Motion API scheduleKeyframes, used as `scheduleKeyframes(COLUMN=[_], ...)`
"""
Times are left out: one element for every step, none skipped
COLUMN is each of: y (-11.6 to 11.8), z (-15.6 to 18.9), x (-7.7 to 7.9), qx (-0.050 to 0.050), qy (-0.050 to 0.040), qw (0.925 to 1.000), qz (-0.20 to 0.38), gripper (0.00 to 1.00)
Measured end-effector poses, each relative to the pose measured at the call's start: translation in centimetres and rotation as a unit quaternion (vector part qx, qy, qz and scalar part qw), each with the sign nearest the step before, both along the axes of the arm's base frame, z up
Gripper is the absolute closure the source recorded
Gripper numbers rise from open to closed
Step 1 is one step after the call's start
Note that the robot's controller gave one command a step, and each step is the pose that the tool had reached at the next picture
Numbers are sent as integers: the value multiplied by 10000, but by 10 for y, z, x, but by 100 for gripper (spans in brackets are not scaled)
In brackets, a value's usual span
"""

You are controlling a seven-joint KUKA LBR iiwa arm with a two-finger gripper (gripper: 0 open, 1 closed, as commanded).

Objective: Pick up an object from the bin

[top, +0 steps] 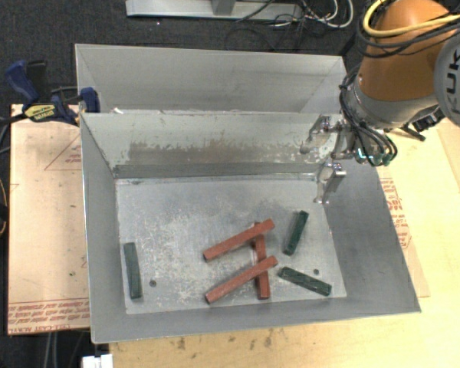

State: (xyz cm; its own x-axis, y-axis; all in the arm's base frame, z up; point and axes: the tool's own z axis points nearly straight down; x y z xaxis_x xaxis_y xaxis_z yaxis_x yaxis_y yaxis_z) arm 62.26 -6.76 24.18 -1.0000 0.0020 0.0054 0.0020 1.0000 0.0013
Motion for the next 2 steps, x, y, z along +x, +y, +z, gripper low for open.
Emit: scheduleKeyframes(y=[0, -2], z=[4, -44], x=[1, -17], qx=[-5, -6], qy=[-36, -66], qw=[10000, 9997], qz=[6, 235], gripper=[0, 0])
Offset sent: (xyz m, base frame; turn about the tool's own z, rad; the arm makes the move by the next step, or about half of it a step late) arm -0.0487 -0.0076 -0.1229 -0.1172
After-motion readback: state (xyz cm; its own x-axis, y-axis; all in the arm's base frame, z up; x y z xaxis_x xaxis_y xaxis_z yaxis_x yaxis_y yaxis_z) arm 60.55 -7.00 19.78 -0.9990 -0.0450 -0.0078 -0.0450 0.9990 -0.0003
